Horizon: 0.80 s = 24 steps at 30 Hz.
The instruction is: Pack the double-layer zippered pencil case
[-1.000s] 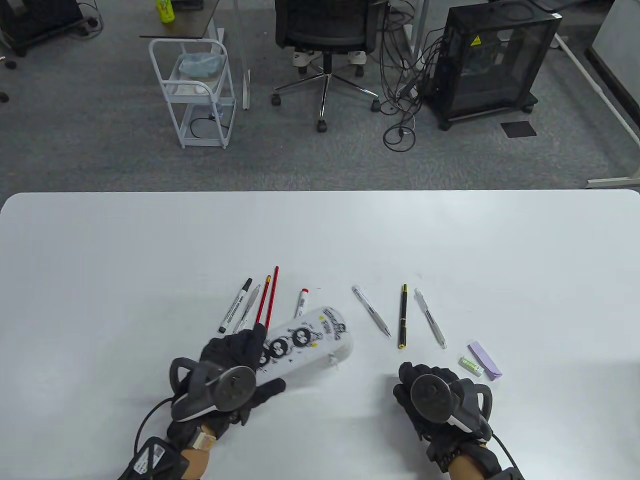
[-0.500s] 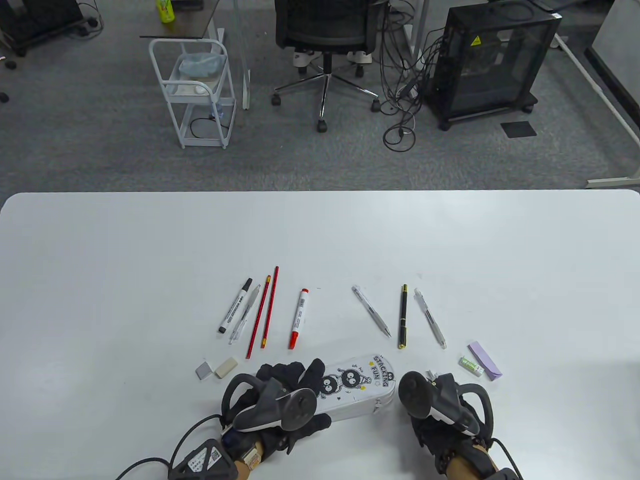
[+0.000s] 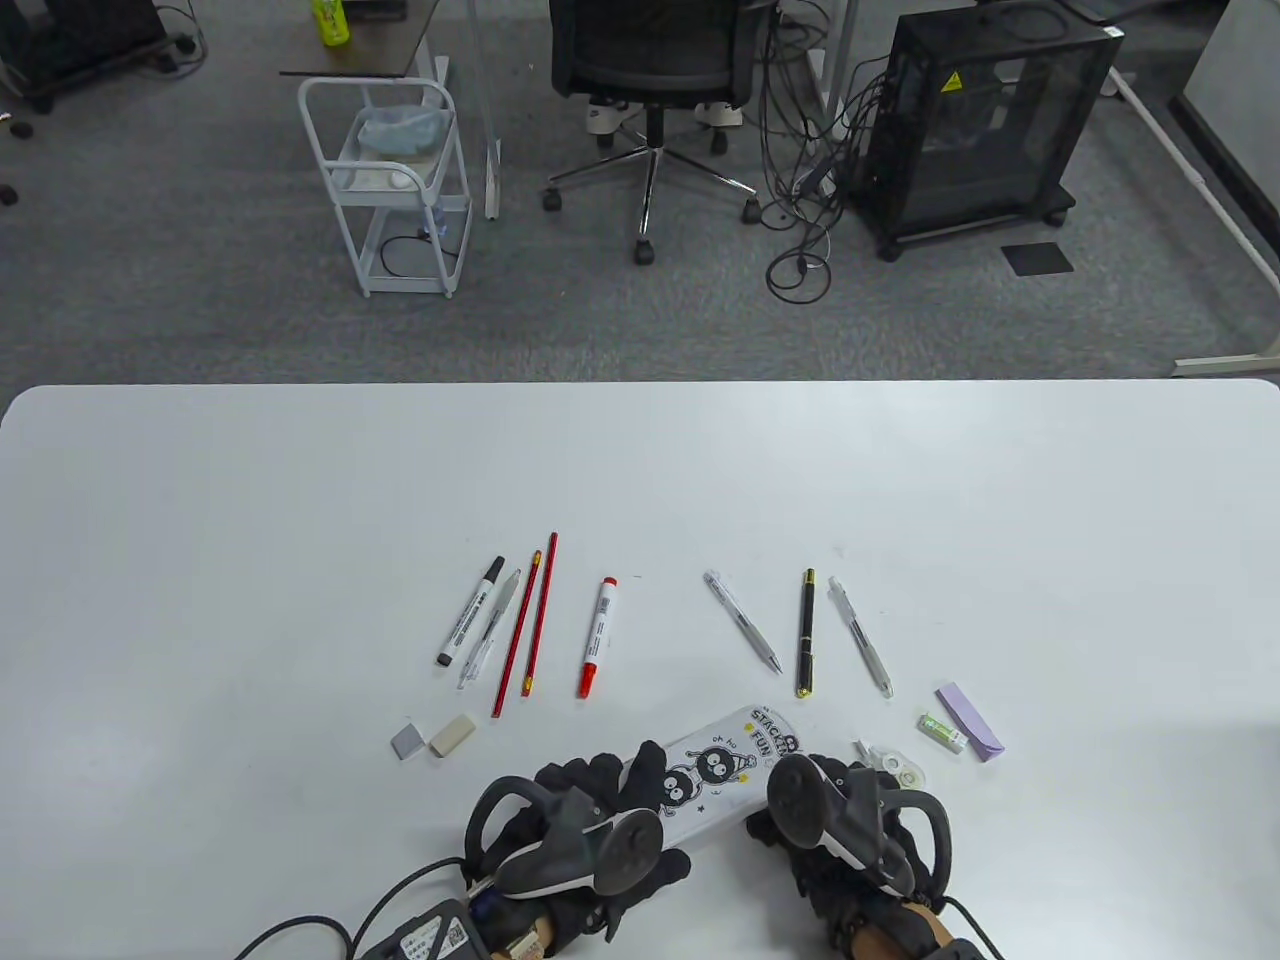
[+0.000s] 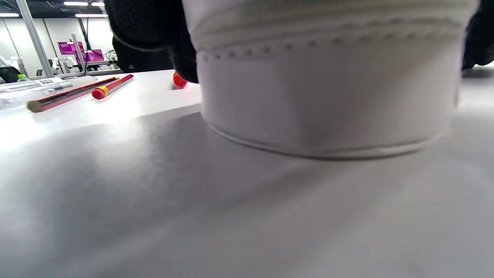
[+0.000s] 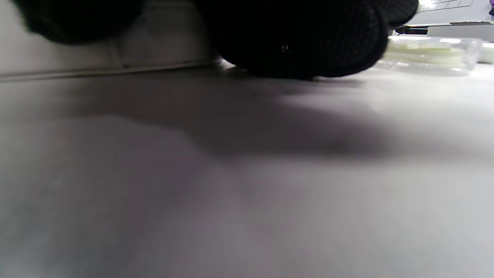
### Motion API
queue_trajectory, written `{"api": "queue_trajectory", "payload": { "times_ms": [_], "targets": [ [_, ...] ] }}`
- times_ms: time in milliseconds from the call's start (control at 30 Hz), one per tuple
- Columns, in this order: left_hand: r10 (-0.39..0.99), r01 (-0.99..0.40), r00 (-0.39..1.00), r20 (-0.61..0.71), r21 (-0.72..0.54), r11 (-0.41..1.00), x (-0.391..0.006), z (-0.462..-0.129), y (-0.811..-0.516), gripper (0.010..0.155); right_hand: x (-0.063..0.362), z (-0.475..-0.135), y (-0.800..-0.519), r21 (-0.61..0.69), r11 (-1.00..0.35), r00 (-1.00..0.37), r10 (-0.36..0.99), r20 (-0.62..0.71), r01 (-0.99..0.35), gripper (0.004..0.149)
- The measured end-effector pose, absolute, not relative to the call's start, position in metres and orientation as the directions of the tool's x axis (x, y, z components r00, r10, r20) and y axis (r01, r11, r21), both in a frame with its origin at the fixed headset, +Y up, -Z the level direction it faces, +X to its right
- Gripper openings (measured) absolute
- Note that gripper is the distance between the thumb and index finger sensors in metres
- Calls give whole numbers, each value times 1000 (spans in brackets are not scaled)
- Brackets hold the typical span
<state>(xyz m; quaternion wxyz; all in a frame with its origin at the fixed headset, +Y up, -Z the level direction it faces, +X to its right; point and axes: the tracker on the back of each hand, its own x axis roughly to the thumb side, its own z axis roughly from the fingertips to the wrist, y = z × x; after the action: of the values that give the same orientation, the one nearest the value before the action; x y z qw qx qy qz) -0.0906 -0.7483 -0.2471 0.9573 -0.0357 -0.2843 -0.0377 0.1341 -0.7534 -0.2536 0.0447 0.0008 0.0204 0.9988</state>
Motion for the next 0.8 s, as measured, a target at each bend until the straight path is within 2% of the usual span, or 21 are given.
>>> {"api": "queue_trajectory", "payload": {
  "times_ms": [167,267,400,500,633,667,767,800],
  "targets": [
    [-45,86,838,545,-50,995,-90,-247,-748,91,138,-254,-751,10,-983,-983,184,-7,-184,57],
    [-52,92,837,544,-46,995,-91,-248,-748,92,140,-256,-752,32,-978,-978,208,6,-208,51],
    [-82,112,820,567,-19,993,-95,-253,-746,94,146,-258,-751,25,-976,-976,218,28,-217,46],
    [-88,114,782,618,-3,993,-98,-257,-745,96,152,-258,-745,-12,-996,-995,87,57,-87,45],
    [-73,94,711,700,9,995,-104,-261,-745,95,158,-259,-741,-74,-997,-999,-3,46,0,44],
    [-72,85,660,748,21,996,-104,-260,-744,95,161,-260,-740,-95,-995,-999,-10,52,5,45],
    [-110,98,579,808,65,993,-104,-263,-743,95,163,-261,-744,-52,-997,-994,44,102,-49,45],
    [-123,101,547,828,80,992,-105,-265,-743,94,163,-262,-745,-46,-997,-986,47,160,-55,45]
  ]
}}
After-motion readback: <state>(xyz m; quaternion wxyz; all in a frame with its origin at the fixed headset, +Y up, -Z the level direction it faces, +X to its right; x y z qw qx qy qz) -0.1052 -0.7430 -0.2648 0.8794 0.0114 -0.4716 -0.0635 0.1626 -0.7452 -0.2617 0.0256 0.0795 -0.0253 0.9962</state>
